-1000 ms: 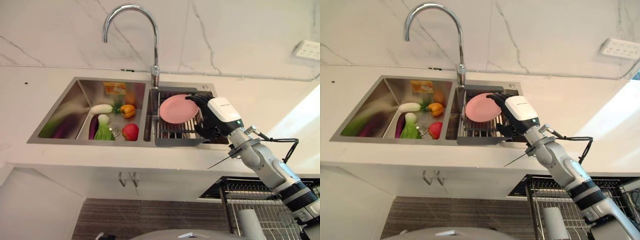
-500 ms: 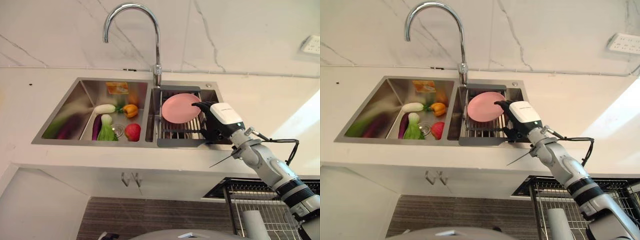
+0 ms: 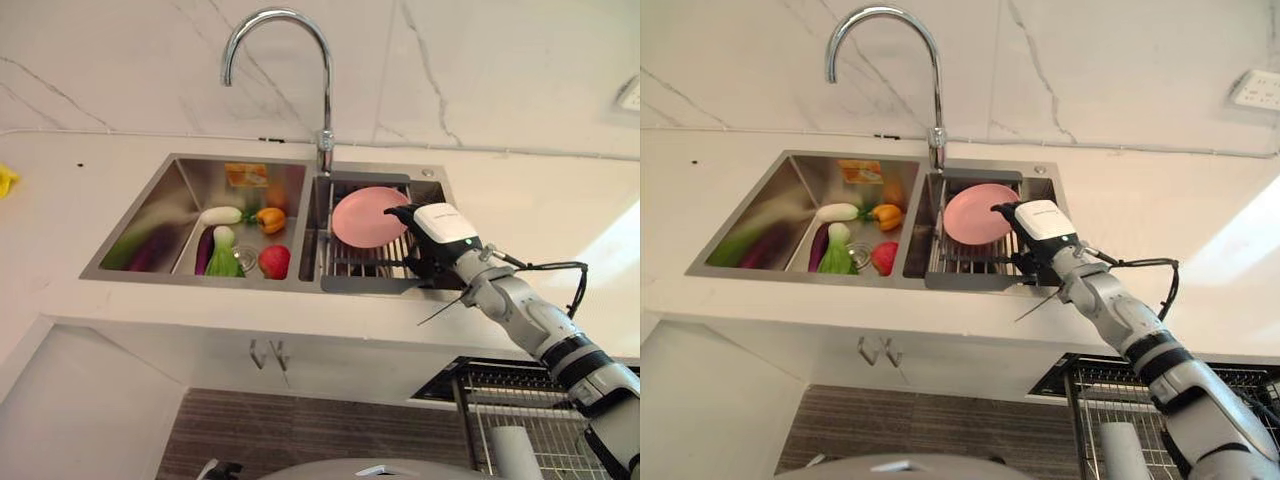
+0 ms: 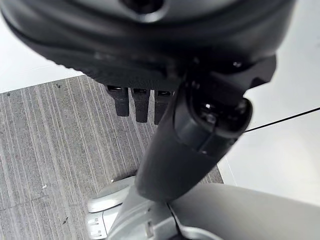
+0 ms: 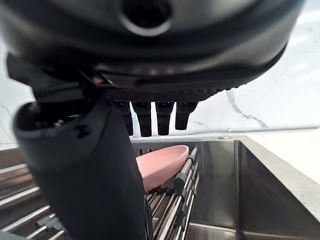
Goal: Place the dishes in the dishwasher.
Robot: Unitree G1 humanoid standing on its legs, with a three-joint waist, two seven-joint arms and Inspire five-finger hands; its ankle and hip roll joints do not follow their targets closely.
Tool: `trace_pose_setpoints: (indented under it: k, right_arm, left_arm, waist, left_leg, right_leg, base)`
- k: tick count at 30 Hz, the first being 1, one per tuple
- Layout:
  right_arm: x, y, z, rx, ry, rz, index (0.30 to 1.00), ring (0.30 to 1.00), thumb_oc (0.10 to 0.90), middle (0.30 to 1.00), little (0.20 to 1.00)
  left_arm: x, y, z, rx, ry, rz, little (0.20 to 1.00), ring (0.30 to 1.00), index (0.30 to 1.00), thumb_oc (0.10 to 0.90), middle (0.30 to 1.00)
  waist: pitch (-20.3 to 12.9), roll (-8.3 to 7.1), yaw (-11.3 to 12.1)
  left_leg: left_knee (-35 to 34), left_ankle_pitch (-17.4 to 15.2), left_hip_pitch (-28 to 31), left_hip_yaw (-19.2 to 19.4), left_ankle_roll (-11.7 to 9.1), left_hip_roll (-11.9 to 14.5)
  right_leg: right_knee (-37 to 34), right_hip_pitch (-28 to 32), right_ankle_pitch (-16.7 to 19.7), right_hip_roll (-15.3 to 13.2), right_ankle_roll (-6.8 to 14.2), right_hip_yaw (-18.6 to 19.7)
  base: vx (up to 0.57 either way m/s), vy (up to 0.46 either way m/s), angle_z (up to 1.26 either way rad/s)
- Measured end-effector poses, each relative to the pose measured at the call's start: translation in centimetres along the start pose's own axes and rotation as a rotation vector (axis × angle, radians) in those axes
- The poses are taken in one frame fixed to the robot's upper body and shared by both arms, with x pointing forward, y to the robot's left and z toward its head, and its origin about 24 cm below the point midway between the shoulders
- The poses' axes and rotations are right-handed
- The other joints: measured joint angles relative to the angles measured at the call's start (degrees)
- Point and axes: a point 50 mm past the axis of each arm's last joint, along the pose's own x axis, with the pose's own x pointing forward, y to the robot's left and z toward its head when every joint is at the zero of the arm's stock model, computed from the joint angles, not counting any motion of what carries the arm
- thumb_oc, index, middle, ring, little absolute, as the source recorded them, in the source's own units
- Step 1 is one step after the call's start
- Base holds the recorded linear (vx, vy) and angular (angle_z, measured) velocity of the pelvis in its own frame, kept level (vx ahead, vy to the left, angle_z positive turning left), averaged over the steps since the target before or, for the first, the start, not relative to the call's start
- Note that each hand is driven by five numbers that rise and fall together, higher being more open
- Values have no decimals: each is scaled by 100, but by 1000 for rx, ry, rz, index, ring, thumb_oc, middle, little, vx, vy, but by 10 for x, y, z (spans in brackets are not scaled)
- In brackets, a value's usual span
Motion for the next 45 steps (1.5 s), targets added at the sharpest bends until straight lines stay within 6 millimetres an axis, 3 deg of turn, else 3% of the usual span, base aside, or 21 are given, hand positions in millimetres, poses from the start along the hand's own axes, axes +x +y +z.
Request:
trace_pose_setpoints:
  k: [8,19,20,21,29,32,38,45]
  right_arm:
    - [13,15,2,35,68,32,900,900,800,900,900]
    - [26,17,-5,35,163,14,900,900,800,900,900]
    - [27,18,-6,35,172,9,564,564,576,564,564]
    - [27,18,-7,31,179,4,300,300,400,300,300]
    - [28,13,-6,-118,170,-66,300,300,400,300,300]
    - [33,-6,-1,-164,145,-199,300,300,400,300,300]
    - [34,-16,-2,-160,160,-268,300,300,400,300,300]
    - [26,-38,-9,6,224,-411,300,300,400,300,300]
  left_arm:
    - [0,0,4,22,-18,-5,900,900,900,800,900]
    - [1,0,8,23,-33,-5,900,900,900,800,900]
    - [1,0,7,13,-29,-5,900,900,900,800,900]
    - [0,-1,8,11,-31,-7,900,900,900,800,900]
    - [0,0,10,-21,-59,-15,900,900,900,800,900]
    - [0,0,15,-18,-79,-19,900,900,900,800,900]
    - [0,1,24,-23,-121,4,900,900,900,800,900]
    - [-2,5,40,-39,-192,56,900,900,900,800,900]
  waist:
    - [4,32,124]
    - [9,43,176]
    - [10,46,191]
    - [12,51,226]
    - [40,95,304]
    - [73,151,304]
    - [86,163,346]
    - [193,145,389]
  left_leg:
    - [1,8,-97,-47,-12,-10]
    - [0,62,-156,-165,-47,-10]
    - [0,65,-163,-169,-46,-10]
    - [0,67,-174,-177,-43,-11]
    - [1,71,-203,-236,-45,-20]
    - [1,87,-208,-268,-47,-22]
    - [1,103,-236,-341,-55,-21]
    - [2,114,-276,-395,-64,-20]
  right_leg:
    - [0,-67,-1,-12,0,-64]
    - [0,-70,-2,-16,0,-176]
    - [0,-75,-2,-16,0,-179]
    - [-1,-82,-2,-17,0,-190]
    - [-1,-87,-2,-27,0,-244]
    - [-1,-82,-3,-28,0,-261]
    - [-1,-74,-7,-28,-5,-346]
    - [-1,-79,-6,-29,-5,-388]
  base:
    - [0,0,4]
    - [-2,5,5]
    - [0,0,0]
    - [0,0,0]
    - [-7,2,3]
    - [-12,-2,4]
    - [-7,-3,6]
    - [-26,-22,5]
